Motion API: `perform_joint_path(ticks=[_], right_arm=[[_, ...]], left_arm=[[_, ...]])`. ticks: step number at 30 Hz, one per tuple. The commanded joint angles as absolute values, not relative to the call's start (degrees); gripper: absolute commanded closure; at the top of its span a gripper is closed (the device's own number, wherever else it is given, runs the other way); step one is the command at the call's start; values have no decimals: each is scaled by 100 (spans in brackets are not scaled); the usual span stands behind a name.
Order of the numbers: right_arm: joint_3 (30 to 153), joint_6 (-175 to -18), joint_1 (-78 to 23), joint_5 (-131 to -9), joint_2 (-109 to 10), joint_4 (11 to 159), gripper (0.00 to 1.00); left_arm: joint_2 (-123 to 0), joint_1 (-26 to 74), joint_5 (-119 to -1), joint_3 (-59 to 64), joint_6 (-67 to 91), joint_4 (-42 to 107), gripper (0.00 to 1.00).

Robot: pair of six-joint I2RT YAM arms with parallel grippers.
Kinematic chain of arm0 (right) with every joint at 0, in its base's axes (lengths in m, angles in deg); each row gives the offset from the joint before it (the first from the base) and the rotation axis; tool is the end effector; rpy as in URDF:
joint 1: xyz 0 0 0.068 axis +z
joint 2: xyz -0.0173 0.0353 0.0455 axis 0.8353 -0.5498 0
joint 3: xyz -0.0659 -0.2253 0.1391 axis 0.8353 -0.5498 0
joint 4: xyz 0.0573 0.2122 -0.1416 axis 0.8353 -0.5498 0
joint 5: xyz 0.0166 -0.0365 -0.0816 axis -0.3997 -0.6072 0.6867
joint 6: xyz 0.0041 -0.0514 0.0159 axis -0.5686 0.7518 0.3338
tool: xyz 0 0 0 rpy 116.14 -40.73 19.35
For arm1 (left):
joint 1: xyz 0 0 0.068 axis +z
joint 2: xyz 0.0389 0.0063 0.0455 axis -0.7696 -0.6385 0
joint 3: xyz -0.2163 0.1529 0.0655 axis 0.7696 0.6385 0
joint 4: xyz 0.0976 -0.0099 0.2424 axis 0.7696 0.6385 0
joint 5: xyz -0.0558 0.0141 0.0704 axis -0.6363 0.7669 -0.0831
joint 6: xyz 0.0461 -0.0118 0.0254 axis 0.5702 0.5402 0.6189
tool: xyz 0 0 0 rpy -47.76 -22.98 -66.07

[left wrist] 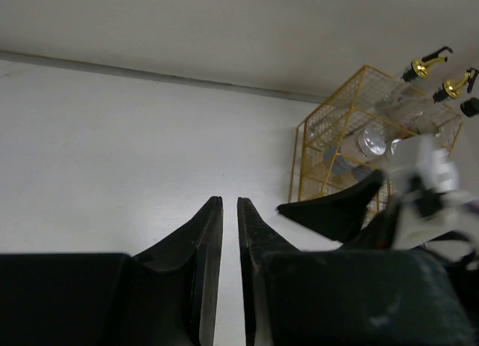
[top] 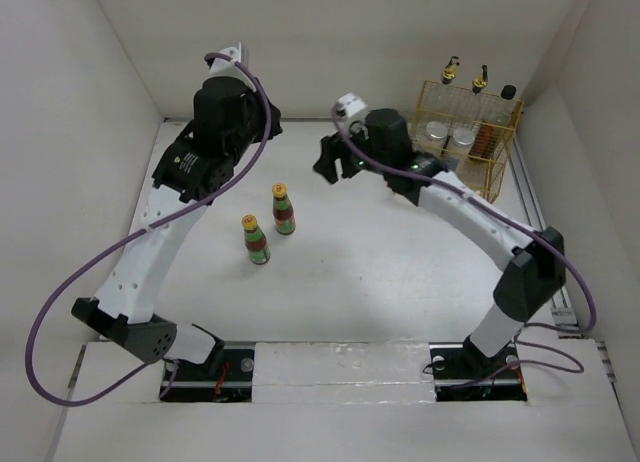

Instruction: Organize the condiment bottles

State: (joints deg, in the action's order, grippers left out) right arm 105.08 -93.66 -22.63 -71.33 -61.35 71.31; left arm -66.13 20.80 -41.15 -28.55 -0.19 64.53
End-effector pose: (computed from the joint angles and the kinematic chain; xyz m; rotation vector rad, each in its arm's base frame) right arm 0.3177 0.2208 0.3848 -0.5977 1.8367 0.5942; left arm 0.2536 -0.1362 0.5094 -0.0543 1.7255 -0.5397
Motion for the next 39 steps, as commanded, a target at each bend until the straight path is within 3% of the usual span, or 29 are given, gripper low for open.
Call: perform_joint_path(ticks=[1,3,5,8,18,21,22,24,26,29,33,39], right_arm=[[10566,-8962,-1816,-7953,-6550,7615,25],[10620,-8760,-1439,-8007,-6690,7615,19],[10751,-8557,-1236,-7840,-6892,7615,12],[10935,-8557,-1121,-7909,-7270,7615,9],[11541,-8557,-945,-7769,-8368,7914,15],[11543,-8714,-945,-7498,-8554,8203,24],[11543,-8785,-945,-7445,-8554,8291,34],[11376,-8951,-945,-7339,-8554,8746,41],[11244,-9067,-945,-7260,-8397,8976,62],[11121,-9128,-945,-7128,-8072,8977,81],[10673,-9242,-1208,-7066,-7177,9083,84],[10014,-9444,-2393,-6671,-5333,8601,88]], left_arm=[[-6290,2087,-3352,-3122,-122,6800,91],[-6123,2140,-2973,-3122,-236,6854,87],[-5991,2201,-2728,-3122,-394,6994,65],[-5929,2263,-2586,-3183,-457,7056,47],[-5824,2263,-2840,-2973,-404,6942,46],[-5824,2263,-2840,-2859,-404,6942,46],[-5824,2263,-2840,-2858,-404,6942,46],[-5771,2263,-2954,-2710,-404,6881,46],[-5771,2263,-3007,-2639,-404,6881,46],[-5771,2263,-3069,-2577,-404,6819,47],[-5824,2263,-3174,-2446,-404,6714,47],[-5999,2210,-4034,-2130,-351,6363,47]])
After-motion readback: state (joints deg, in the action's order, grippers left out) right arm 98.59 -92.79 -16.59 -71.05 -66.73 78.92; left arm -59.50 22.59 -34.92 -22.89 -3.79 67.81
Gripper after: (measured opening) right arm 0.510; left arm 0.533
